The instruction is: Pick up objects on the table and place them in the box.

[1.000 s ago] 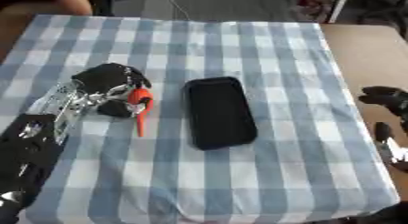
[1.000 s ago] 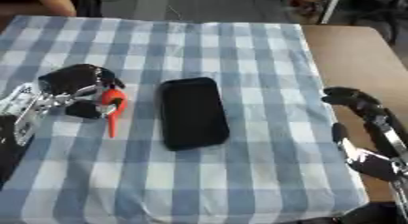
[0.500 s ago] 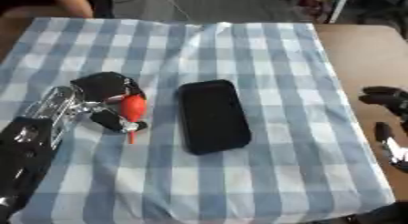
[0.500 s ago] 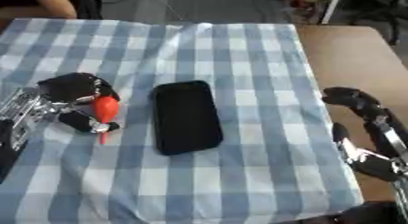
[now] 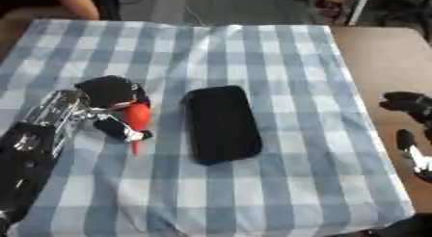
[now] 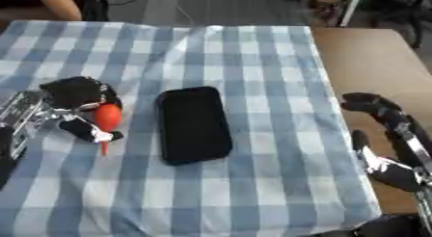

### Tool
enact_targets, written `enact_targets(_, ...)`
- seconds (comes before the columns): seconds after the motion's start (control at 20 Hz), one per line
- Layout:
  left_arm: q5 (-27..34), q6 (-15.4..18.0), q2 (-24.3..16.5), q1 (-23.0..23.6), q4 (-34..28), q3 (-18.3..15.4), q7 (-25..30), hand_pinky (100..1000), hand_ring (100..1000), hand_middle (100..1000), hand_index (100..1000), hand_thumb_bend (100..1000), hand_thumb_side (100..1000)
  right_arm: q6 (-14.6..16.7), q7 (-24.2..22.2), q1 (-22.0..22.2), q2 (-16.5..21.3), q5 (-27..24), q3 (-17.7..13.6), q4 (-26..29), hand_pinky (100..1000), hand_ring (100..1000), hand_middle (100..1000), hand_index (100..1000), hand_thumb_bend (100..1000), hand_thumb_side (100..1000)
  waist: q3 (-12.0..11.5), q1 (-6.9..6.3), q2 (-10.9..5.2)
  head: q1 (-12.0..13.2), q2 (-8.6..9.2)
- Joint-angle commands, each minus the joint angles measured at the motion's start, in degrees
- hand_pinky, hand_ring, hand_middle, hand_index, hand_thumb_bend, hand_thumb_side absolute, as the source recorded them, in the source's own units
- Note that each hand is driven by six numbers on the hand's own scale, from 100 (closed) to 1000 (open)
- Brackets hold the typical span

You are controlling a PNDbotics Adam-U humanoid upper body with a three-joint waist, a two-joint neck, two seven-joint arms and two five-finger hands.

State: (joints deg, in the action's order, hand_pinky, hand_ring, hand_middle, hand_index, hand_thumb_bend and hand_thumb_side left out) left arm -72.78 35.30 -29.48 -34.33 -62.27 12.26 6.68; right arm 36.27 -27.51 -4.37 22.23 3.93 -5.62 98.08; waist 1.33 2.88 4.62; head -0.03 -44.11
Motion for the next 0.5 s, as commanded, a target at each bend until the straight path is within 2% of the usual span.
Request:
enact_targets(0.05, 2.45, -2.21, -1.04, 0.00, 0.18, -0.58, -4.32, 100, 100, 304, 505, 100, 349, 15.69, -15.76, -0.31, 1.49, -0.23, -0.40, 0.63, 835, 807, 845, 838, 100, 416, -0.01, -0.06, -0.50, -0.31, -0.01)
enact_targets(0.1, 4.21, -2.65, -0.85, 0.08, 0.32, -0.71, -6.28, 100, 100, 304, 505, 100, 349, 15.69, -15.77, -0.30, 1.49, -0.21, -0.42, 0.60, 835, 807, 845, 838, 100, 416, -0.03, -0.04, -0.49, -0.34, -0.01)
enact_targets(0.15, 6.19, -2.93, -0.62, 0.13, 0.50, -0.93, -8.18, 100, 100, 223, 405, 100, 347, 15.69, -15.79, -0.30, 1.48, -0.19, -0.43, 0.57, 836, 807, 845, 838, 100, 415, -0.05, 0.00, -0.47, -0.35, -0.01)
enact_targets(0.25, 10.78, -3.13, -0.23, 0.26, 0.93, -1.34, -11.40, 100, 100, 137, 303, 100, 370, 15.69, -15.76, -0.31, 1.45, -0.20, -0.46, 0.56, 836, 807, 845, 838, 100, 414, -0.09, 0.06, -0.44, -0.36, -0.01)
enact_targets(0.35, 15.90, -3.46, 0.13, 0.49, 1.34, -1.85, -12.92, 100, 100, 100, 249, 100, 382, 15.69, -15.73, -0.31, 1.44, -0.17, -0.52, 0.53, 836, 807, 845, 838, 100, 414, -0.14, 0.13, -0.40, -0.40, -0.01)
enact_targets(0.5, 23.66, -5.01, 0.64, 0.96, 1.72, -2.59, -10.88, 100, 100, 100, 221, 100, 396, 15.69, -15.70, -0.29, 1.43, -0.11, -0.56, 0.49, 835, 807, 845, 838, 100, 414, -0.22, 0.17, -0.35, -0.42, -0.01)
